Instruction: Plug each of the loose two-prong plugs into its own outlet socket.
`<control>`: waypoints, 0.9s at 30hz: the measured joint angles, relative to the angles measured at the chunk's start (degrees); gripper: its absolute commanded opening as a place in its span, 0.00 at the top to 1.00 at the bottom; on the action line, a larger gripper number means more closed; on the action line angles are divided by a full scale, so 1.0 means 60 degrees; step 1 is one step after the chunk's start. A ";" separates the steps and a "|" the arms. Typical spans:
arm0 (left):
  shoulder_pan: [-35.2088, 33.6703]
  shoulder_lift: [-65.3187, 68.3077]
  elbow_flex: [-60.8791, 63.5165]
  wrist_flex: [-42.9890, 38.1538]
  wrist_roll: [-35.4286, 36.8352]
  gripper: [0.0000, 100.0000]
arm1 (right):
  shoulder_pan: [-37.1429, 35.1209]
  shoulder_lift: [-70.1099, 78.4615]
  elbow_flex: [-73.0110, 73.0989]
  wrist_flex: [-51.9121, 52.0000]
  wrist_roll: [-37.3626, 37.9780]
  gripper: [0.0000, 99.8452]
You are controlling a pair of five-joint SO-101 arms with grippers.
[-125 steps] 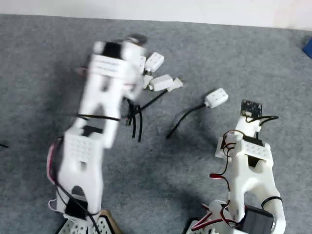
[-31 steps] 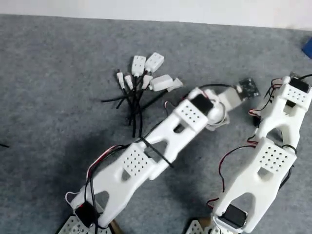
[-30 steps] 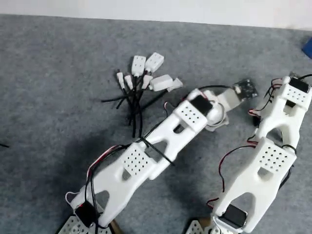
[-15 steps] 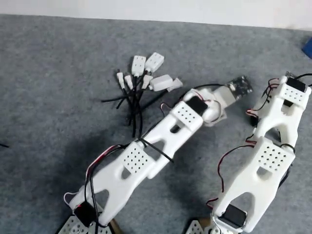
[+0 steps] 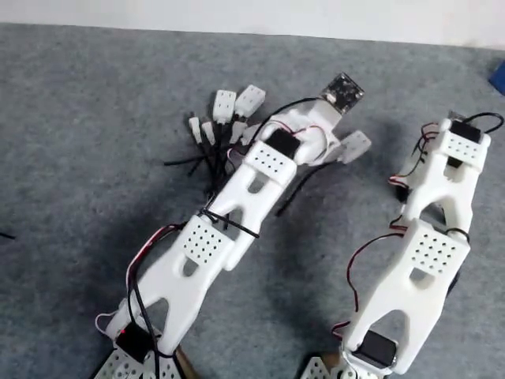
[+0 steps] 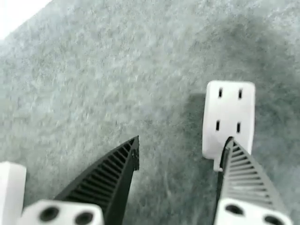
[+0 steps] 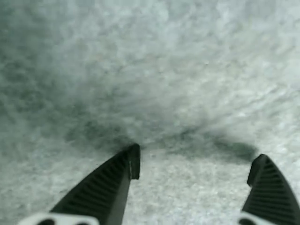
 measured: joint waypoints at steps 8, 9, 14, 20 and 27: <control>0.0352 0.0000 0.0000 -0.0073 0.0000 0.72 | -0.0176 0.0000 0.0000 0.0015 0.0000 0.64; 0.0440 0.0000 0.0000 -0.0073 0.0000 0.72 | -0.0190 0.0000 0.0000 0.0015 0.0000 0.64; 0.0440 0.0000 0.0000 -0.0073 0.0000 0.72 | -0.0205 0.0000 0.0000 0.0015 0.0000 0.64; 0.0557 0.0659 0.0044 -0.0176 -0.0366 0.78 | -0.0205 0.0000 0.0000 0.0015 0.0000 0.64; 0.0821 0.0967 0.0000 -0.0366 -0.1201 0.84 | -0.0205 0.0000 0.0000 0.0029 0.0000 0.64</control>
